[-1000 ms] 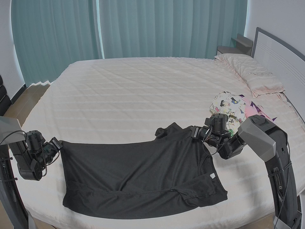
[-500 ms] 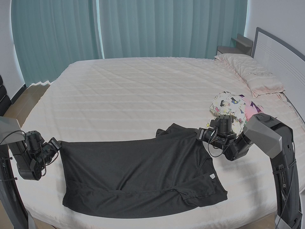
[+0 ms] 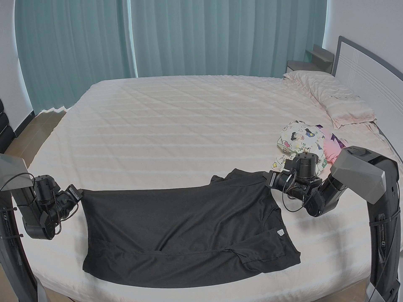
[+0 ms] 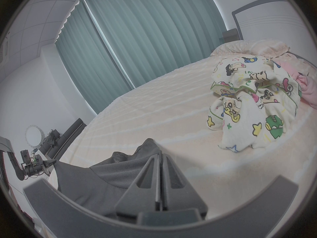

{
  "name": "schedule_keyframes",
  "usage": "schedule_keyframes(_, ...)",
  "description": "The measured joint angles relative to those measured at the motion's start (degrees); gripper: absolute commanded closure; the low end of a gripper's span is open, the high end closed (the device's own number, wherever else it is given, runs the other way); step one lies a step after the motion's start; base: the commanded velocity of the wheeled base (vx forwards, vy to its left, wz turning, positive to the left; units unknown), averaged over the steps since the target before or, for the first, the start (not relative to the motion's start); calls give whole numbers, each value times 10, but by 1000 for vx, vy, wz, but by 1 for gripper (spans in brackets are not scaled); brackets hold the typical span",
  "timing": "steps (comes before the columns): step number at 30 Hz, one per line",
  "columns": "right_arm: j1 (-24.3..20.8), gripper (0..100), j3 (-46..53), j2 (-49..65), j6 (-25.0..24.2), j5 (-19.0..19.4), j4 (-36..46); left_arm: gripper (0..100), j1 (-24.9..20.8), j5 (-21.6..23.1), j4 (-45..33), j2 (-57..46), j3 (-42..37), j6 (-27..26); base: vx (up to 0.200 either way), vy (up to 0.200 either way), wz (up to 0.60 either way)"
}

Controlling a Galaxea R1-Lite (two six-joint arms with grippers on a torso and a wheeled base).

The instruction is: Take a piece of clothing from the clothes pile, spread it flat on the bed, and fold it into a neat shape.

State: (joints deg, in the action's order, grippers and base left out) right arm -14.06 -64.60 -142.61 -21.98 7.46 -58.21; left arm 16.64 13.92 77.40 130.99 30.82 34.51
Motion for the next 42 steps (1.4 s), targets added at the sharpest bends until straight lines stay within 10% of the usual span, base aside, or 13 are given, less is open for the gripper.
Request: schedule_keyframes(42, 13, 100, -1, 4, -43, 0, -24, 100, -2, 5, 17, -35, -24, -12, 0, 0, 0)
